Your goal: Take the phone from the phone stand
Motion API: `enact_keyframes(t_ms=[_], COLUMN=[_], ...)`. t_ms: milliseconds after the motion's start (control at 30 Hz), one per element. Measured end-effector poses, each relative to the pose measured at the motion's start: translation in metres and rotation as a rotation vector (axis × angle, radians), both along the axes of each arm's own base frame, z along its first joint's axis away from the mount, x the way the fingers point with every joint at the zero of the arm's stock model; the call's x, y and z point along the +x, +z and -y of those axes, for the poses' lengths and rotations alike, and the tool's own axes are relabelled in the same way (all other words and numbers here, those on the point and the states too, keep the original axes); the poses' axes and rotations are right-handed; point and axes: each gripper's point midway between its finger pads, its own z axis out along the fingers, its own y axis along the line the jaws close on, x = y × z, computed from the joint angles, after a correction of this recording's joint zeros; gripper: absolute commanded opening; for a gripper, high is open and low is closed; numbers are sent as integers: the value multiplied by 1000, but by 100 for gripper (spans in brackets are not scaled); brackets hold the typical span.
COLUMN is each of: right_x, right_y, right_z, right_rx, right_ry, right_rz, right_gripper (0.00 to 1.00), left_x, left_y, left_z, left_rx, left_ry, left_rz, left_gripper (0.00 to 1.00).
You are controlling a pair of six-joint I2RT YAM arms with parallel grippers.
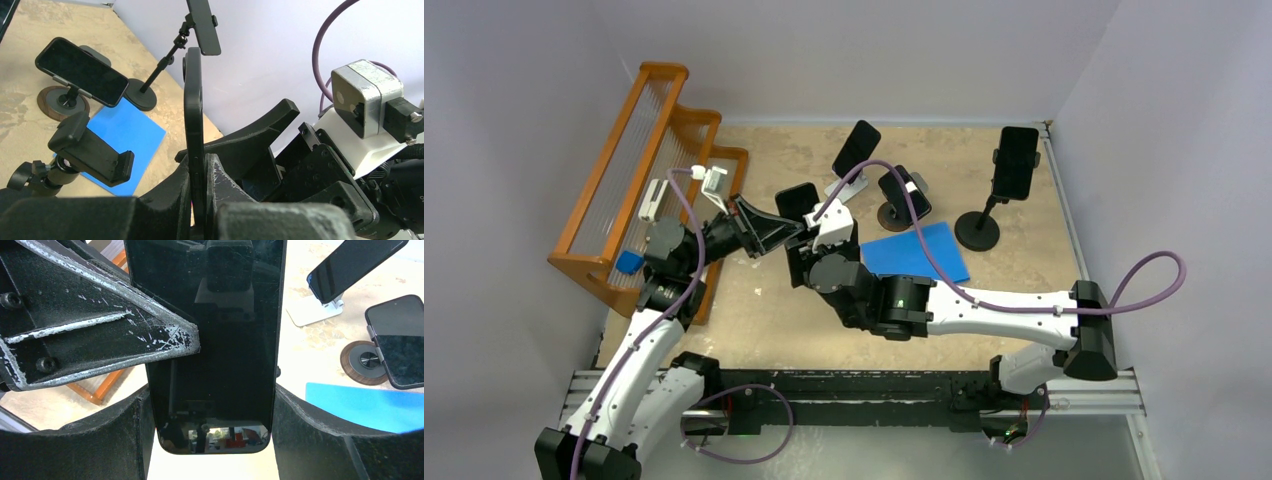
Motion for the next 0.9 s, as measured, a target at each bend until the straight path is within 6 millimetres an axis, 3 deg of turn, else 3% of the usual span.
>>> enact_keyframes(t_ms=[67,267,400,533,900], right_x=[1,-2,-4,-9,-22], right_y=[-2,0,1,3,15], right_z=[0,-3,-5,-11,-12], right_rx=[-7,-5,3,18,68], right_ry=[-5,4,26,63,136], right_rz=[1,1,-5,-21,-60], right_gripper=[5,67,88,98,99], left_x=[-1,-5,-7,-9,-14], left_y=[0,2,4,5,6], left_z=[0,-2,-3,-4,-8], left_rx=[-1,-4,-6,-6,8], left_ry=[-2,8,14,14,42], left_rz=[-6,-1,3,10,31], left_gripper=[0,0,0,0,0])
